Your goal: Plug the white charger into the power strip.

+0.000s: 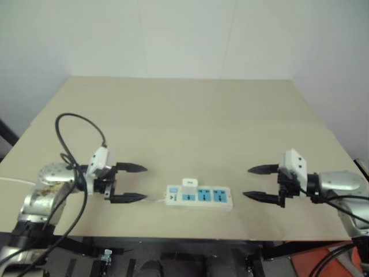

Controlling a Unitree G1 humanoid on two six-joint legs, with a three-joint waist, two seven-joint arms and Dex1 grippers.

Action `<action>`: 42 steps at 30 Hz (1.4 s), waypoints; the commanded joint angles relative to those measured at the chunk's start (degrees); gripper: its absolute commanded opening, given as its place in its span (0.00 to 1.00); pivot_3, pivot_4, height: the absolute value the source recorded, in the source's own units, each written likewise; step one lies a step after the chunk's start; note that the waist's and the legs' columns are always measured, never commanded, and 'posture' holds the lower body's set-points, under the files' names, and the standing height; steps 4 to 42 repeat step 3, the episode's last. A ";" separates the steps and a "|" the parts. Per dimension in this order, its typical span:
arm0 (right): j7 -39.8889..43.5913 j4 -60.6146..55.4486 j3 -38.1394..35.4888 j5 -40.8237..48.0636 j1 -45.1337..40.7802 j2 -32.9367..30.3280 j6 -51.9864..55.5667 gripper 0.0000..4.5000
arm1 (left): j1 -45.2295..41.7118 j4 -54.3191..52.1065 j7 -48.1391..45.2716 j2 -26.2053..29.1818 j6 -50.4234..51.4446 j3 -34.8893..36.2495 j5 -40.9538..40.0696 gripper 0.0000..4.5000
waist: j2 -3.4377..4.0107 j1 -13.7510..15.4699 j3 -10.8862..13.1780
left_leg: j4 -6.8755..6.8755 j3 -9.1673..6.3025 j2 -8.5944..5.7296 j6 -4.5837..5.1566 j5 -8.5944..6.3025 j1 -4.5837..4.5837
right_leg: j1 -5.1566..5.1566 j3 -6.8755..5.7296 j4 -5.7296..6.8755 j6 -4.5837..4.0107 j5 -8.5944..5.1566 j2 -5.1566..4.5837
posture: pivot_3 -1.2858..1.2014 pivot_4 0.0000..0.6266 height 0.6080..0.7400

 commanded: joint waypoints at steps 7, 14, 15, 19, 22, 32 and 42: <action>0.17 -2.48 -2.95 1.89 0.59 -1.19 0.31 1.00 | -0.30 -1.46 0.22 -0.33 -0.05 0.27 -0.65 0.99 | 0.00 0.00 0.00 | 0.02 0.00 0.00 0.00 0.00 -0.01 | 0.00 0.00 0.01 -0.01 0.01 0.00 | 0.52 0.24 1.00; 0.17 -2.48 -2.95 1.89 0.59 -1.19 0.31 1.00 | -0.30 -1.46 0.22 -0.33 -0.05 0.27 -0.65 0.99 | 0.00 0.00 0.00 | 0.02 0.00 0.00 0.00 0.00 -0.01 | 0.00 0.00 0.01 -0.01 0.01 0.00 | 0.52 0.24 1.00; 0.17 -2.48 -2.95 1.89 0.59 -1.19 0.31 1.00 | -0.30 -1.46 0.22 -0.33 -0.05 0.27 -0.65 0.99 | 0.00 0.00 0.00 | 0.02 0.00 0.00 0.00 0.00 -0.01 | 0.00 0.00 0.01 -0.01 0.01 0.00 | 0.52 0.24 1.00; 0.17 -2.48 -2.95 1.89 0.59 -1.19 0.31 1.00 | -0.30 -1.46 0.22 -0.33 -0.05 0.27 -0.65 0.99 | 0.00 0.00 0.00 | 0.02 0.00 0.00 0.00 0.00 -0.01 | 0.00 0.00 0.01 -0.01 0.01 0.00 | 0.52 0.24 1.00; 0.17 -2.48 -2.95 1.89 0.59 -1.19 0.31 1.00 | -0.30 -1.46 0.22 -0.33 -0.05 0.27 -0.65 0.99 | 0.00 0.00 0.00 | 0.02 0.00 0.00 0.00 0.00 -0.01 | 0.00 0.00 0.01 -0.01 0.01 0.00 | 0.52 0.24 1.00; 0.17 -2.48 -2.95 1.89 0.59 -1.19 0.31 1.00 | -0.30 -1.46 0.22 -0.33 -0.05 0.27 -0.65 0.99 | 0.00 0.00 0.00 | 0.02 0.00 0.00 0.00 0.00 -0.01 | 0.00 0.00 0.01 -0.01 0.01 0.00 | 0.52 0.24 1.00; 0.17 -2.48 -2.95 1.89 0.59 -1.19 0.31 1.00 | -0.30 -1.46 0.22 -0.33 -0.05 0.27 -0.65 0.99 | 0.00 0.00 0.00 | 0.02 0.00 0.00 0.00 0.00 -0.01 | 0.00 0.00 0.01 -0.01 0.01 0.00 | 0.52 0.24 1.00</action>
